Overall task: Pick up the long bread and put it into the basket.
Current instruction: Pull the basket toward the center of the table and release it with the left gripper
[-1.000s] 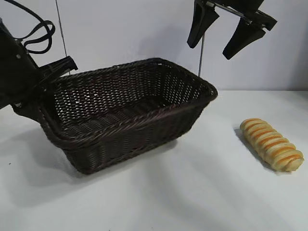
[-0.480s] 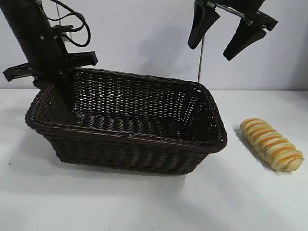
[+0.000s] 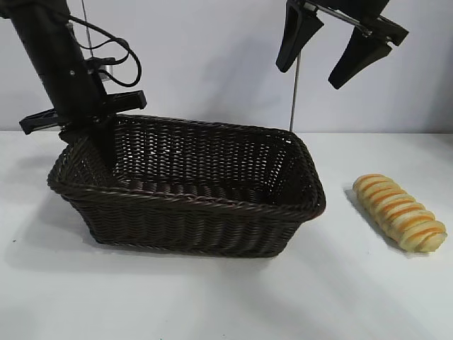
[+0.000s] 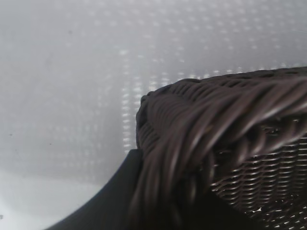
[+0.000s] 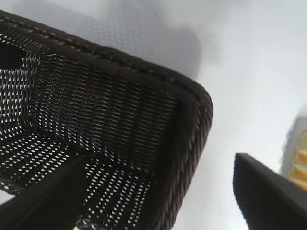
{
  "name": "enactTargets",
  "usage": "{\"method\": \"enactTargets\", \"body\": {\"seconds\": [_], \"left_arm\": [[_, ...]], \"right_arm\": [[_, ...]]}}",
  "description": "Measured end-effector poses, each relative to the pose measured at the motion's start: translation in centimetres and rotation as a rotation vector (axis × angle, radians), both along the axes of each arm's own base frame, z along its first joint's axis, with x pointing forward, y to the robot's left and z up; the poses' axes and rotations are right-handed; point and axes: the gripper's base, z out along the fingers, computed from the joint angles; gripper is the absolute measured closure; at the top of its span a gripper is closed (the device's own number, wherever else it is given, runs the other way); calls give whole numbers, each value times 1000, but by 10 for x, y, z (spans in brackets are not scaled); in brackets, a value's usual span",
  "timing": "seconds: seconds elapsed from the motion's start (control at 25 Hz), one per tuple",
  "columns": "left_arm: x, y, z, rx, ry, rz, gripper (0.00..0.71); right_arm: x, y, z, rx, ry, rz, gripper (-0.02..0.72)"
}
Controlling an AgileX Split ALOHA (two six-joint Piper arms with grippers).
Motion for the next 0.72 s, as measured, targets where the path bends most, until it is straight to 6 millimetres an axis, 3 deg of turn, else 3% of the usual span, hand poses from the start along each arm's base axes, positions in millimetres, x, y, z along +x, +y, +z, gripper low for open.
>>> {"method": "enactTargets", "body": {"seconds": [0.44,0.72], "left_arm": [[0,-1,-4,-8,15,1,574],[-2,-2,-5,-17,30,-9,254]], "right_arm": [[0,0,0,0,0,0,104],[0,0,0,0,0,0,104]]}}
